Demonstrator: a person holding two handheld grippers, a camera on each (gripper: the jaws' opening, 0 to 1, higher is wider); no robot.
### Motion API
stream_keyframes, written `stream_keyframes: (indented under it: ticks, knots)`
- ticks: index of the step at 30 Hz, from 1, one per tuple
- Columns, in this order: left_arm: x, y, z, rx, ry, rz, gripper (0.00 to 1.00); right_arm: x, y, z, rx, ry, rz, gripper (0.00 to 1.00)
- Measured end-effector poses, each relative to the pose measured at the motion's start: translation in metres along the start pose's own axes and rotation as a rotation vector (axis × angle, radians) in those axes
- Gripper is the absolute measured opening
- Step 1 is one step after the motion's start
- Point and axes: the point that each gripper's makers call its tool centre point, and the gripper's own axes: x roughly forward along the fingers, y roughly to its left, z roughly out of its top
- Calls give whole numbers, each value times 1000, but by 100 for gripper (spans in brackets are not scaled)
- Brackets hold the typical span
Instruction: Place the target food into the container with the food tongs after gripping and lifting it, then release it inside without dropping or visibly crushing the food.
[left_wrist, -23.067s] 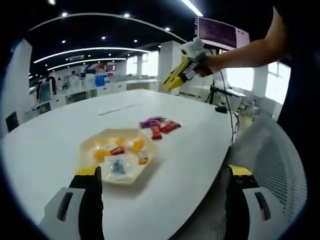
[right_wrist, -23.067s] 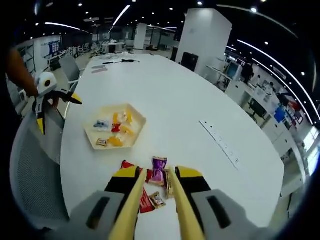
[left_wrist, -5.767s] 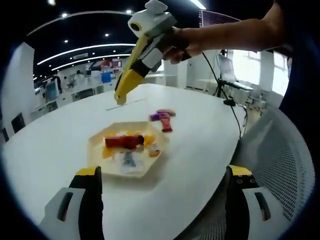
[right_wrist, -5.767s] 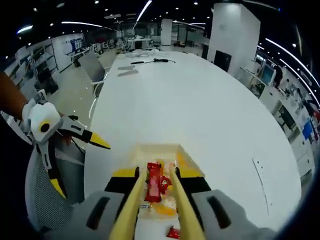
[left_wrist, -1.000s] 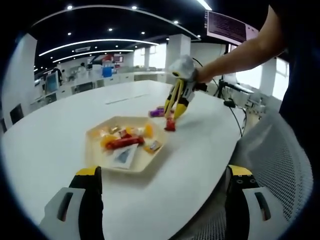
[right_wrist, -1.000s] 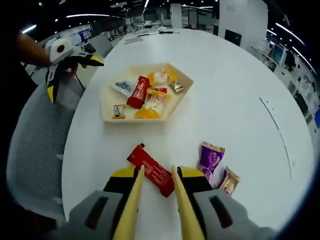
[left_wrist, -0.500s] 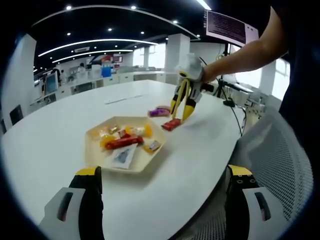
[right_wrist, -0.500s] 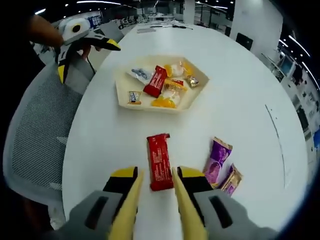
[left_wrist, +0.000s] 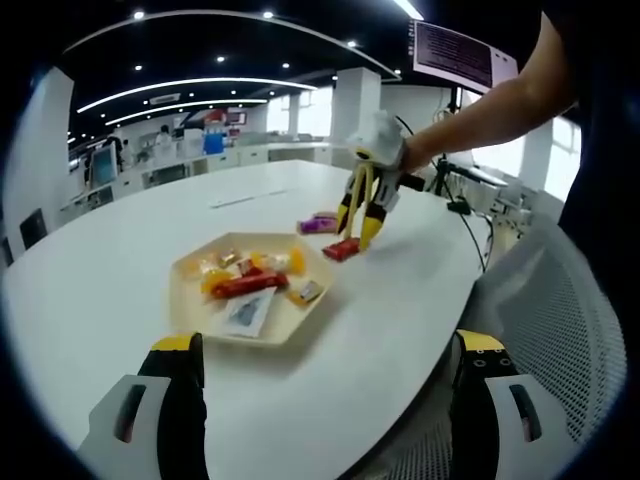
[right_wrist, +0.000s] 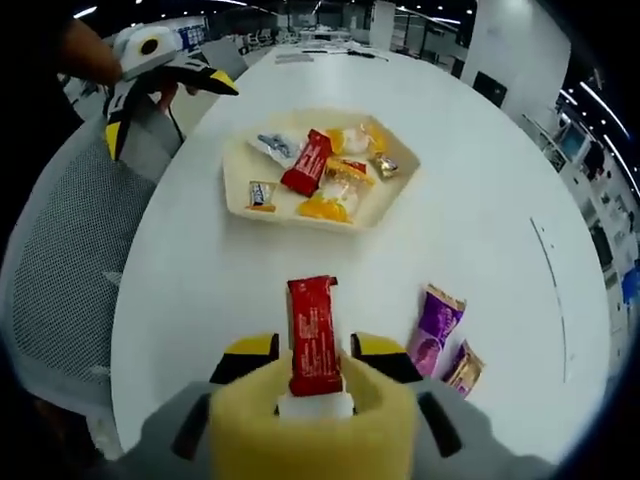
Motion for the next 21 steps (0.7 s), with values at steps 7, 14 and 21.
stream_keyframes:
  ticks: [7, 14, 21]
  knots:
    - [1, -1, -1, 0, 3, -4, 99, -8, -7, 32, 53, -154, -34, 27]
    - [1, 0, -2, 1, 8, 0, 99, 7, 2, 22, 55, -135, -19, 28]
    - [1, 0, -2, 1, 8, 0, 99, 5, 0, -2, 74, -86, -41, 28]
